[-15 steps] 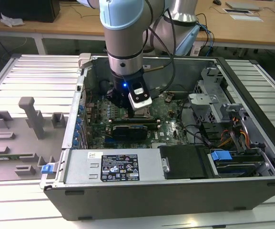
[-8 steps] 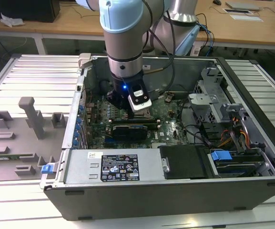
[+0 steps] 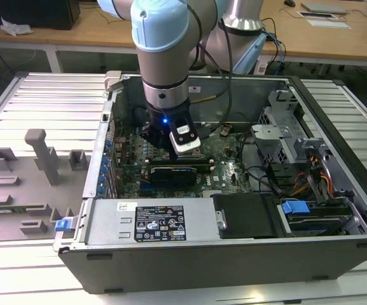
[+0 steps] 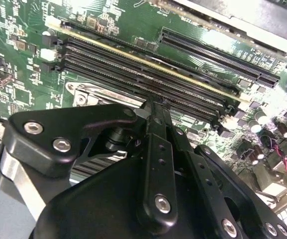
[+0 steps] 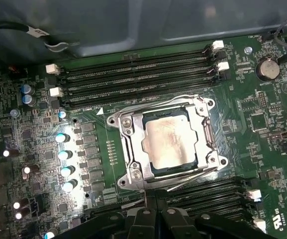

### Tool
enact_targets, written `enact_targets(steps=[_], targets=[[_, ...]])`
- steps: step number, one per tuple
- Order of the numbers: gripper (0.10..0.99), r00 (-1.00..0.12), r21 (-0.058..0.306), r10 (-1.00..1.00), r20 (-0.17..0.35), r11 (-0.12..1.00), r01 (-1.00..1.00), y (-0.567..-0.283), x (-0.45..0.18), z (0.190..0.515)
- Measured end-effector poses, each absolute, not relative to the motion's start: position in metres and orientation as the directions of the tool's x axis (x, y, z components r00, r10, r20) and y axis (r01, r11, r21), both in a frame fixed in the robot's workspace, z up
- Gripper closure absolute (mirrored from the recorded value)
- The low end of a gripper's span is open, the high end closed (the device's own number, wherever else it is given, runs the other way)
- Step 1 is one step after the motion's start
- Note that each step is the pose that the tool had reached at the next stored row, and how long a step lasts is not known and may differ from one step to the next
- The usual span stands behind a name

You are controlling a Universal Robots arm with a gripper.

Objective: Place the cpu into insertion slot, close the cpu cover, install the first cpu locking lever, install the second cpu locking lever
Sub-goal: 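Install the second cpu locking lever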

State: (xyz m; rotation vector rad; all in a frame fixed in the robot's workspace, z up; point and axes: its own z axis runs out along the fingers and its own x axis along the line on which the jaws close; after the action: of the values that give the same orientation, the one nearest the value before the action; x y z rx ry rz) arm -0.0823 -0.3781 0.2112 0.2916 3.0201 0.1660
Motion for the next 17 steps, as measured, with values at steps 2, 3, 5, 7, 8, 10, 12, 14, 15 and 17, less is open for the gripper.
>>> enact_targets(steps=[2,3,5,7,8,10,12,14,15,17], targets=[[0.980,-0.976,0.133,0.197,-0.089,0.974,0.185,-0.379,-0.085,0.210],[0.980,-0.976,0.141,0.198,-0.087,0.973,0.185,-0.379,-0.086,0.210],[0.980,-0.976,0.155,0.199,-0.084,0.970,0.184,-0.380,-0.089,0.210],[0.980,-0.976,0.169,0.200,-0.081,0.968,0.185,-0.382,-0.090,0.209],[0.980,-0.976,0.176,0.201,-0.080,0.967,0.185,-0.384,-0.090,0.208],[0.980,-0.976,0.194,0.203,-0.076,0.963,0.185,-0.385,-0.091,0.207],[0.980,-0.976,0.201,0.203,-0.075,0.962,0.185,-0.385,-0.092,0.205],[0.980,-0.976,0.205,0.203,-0.074,0.961,0.185,-0.385,-0.095,0.204],[0.980,-0.976,0.207,0.203,-0.073,0.961,0.185,-0.385,-0.096,0.203],[0.980,-0.976,0.215,0.204,-0.072,0.959,0.185,-0.385,-0.099,0.201]])
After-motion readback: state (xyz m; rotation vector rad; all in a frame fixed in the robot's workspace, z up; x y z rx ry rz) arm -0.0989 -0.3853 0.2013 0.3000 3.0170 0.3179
